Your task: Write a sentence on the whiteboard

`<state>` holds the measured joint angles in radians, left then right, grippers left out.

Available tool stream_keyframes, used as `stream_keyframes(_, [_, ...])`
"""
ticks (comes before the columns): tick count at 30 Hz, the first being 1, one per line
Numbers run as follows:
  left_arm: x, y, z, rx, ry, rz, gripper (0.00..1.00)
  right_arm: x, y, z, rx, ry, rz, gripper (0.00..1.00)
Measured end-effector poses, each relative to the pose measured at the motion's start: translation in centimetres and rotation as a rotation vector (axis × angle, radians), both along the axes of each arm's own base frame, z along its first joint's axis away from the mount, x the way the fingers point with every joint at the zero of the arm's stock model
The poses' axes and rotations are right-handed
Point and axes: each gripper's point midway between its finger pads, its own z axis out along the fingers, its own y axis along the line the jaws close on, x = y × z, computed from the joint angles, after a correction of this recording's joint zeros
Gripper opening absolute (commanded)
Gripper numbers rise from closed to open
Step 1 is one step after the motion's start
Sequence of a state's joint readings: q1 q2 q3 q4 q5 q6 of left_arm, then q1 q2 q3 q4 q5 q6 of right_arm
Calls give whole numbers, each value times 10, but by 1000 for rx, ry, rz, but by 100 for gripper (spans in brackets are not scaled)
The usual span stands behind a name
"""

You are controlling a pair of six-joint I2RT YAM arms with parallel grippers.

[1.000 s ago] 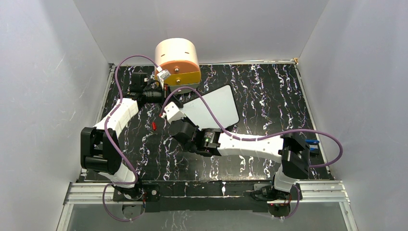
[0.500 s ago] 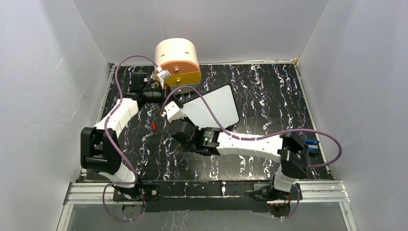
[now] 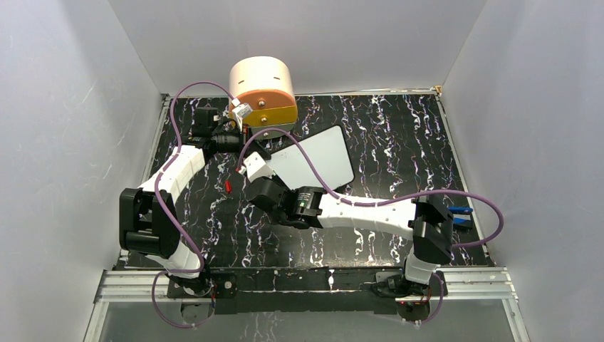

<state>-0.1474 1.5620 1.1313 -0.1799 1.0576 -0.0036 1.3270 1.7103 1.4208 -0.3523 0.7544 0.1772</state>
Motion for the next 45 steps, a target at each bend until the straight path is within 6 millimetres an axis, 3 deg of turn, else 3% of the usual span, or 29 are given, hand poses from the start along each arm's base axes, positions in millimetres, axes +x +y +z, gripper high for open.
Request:
stream_keyframes(23, [0,0,0,0,0,0,0,-12,-7,-20,-58,88,10,0])
stream_keyframes(28, [0,0,0,-1,2,0,0,-11,-10,-13,-14,62,14,0])
stream_keyframes(35, [0,0,0,-1,2,0,0,-4,-9,13,84,-3,12,0])
stream_keyframes(45, [0,0,0,-1,2,-1,0,3,-2,22,133,-52,4,0])
